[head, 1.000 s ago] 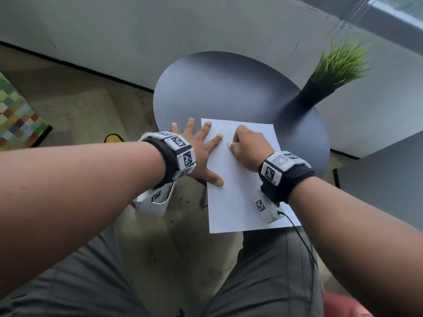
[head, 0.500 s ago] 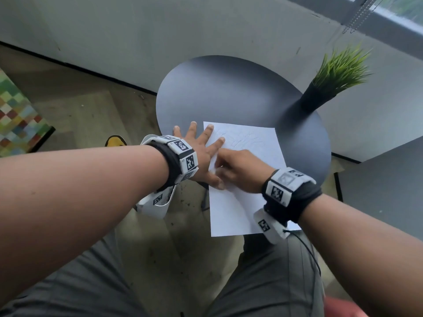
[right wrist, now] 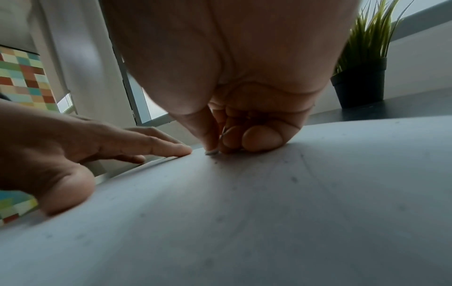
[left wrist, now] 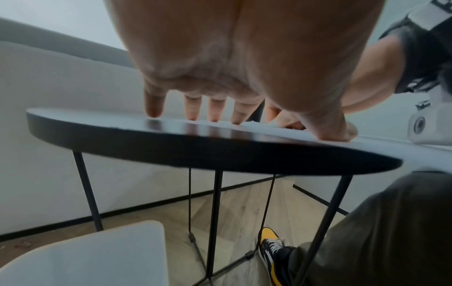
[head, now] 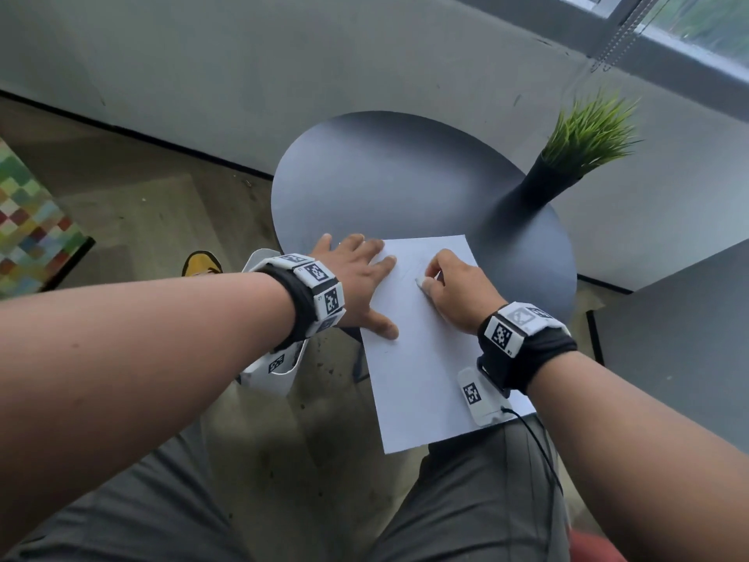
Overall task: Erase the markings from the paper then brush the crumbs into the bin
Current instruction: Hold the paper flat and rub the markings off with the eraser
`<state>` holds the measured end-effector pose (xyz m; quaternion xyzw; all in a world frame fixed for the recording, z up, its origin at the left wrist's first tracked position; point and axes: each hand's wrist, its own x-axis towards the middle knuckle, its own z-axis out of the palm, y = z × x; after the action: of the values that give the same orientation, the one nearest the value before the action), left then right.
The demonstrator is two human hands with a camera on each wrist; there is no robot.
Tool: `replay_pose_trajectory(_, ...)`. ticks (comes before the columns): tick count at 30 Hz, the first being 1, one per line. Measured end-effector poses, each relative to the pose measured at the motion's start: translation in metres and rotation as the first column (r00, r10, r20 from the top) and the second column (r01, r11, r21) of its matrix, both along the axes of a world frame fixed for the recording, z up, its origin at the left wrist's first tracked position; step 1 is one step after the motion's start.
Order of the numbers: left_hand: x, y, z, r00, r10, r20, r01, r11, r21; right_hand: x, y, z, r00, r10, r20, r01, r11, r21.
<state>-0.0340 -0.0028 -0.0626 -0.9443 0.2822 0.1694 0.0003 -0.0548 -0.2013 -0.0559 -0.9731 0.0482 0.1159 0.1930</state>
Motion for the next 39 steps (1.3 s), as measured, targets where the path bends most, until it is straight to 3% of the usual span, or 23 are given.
replay_pose_trajectory(3,-0.002,0.002,-0.002,0.999,-0.014,-0.048,0.014,1.0,-0.004,-0.009,0.007,0.004,0.999,0.045,0.024,-0.045,0.999,0.011)
replay_pose_trajectory(6,-0.001,0.005,-0.006,0.997,-0.043,-0.07,0.043,0.999,-0.006,-0.028,0.032,0.006,0.939,0.343,0.015,-0.343,0.939,0.0)
replay_pose_trajectory(8,-0.002,0.008,-0.008,0.994,-0.059,-0.088,0.059,0.998,-0.001,-0.032,0.039,0.009,0.907,0.421,-0.014,-0.421,0.907,-0.007)
replay_pose_trajectory(13,0.0,0.006,-0.007,0.991,-0.055,-0.123,0.058,0.998,0.016,0.008,0.012,0.01,0.998,0.064,0.03,-0.062,0.997,-0.042)
replay_pose_trajectory(14,0.0,0.005,-0.007,0.99,-0.052,-0.129,0.054,0.998,0.017,0.006,0.016,0.009,0.994,0.092,0.058,-0.089,0.995,-0.055)
replay_pose_trajectory(16,0.001,0.005,-0.008,0.99,-0.055,-0.133,0.056,0.998,0.009,-0.007,0.032,0.007,0.952,0.302,0.058,-0.299,0.953,-0.05)
replay_pose_trajectory(18,0.003,0.005,-0.008,0.989,-0.062,-0.134,0.064,0.998,0.009,-0.017,0.038,0.008,0.88,0.474,-0.038,-0.473,0.881,0.021)
replay_pose_trajectory(20,0.003,0.003,-0.007,0.989,-0.069,-0.129,0.073,0.997,0.026,-0.002,0.027,0.012,0.909,0.409,-0.079,-0.411,0.912,-0.004)
replay_pose_trajectory(23,0.004,0.002,-0.005,0.99,-0.068,-0.122,0.074,0.996,0.045,0.019,0.008,0.01,0.996,0.089,0.015,-0.087,0.992,-0.086)
replay_pose_trajectory(24,0.004,0.003,-0.006,0.99,-0.069,-0.124,0.075,0.996,0.044,0.014,0.012,0.009,0.995,0.088,0.049,-0.084,0.992,-0.089)
replay_pose_trajectory(28,0.005,0.005,-0.009,0.99,-0.079,-0.121,0.082,0.996,0.026,-0.014,0.038,0.008,0.893,0.448,-0.04,-0.448,0.894,-0.009)
replay_pose_trajectory(30,0.004,0.003,-0.01,0.99,-0.076,-0.12,0.081,0.996,0.037,0.001,0.025,0.014,0.929,0.363,-0.076,-0.365,0.931,-0.02)
replay_pose_trajectory(33,0.004,0.002,-0.008,0.99,-0.059,-0.131,0.066,0.997,0.048,0.023,0.007,0.013,0.997,0.078,-0.01,-0.079,0.99,-0.119)
replay_pose_trajectory(34,0.004,0.002,-0.007,0.989,-0.059,-0.137,0.066,0.997,0.047,0.019,0.011,0.011,0.996,0.082,0.026,-0.078,0.988,-0.13)
replay_pose_trajectory(37,0.005,0.003,-0.007,0.987,-0.07,-0.141,0.074,0.997,0.028,-0.009,0.036,0.006,0.921,0.39,0.015,-0.389,0.92,-0.048)
replay_pose_trajectory(39,0.004,0.002,-0.006,0.987,-0.071,-0.142,0.076,0.997,0.031,-0.01,0.033,0.01,0.896,0.442,-0.048,-0.442,0.897,-0.002)
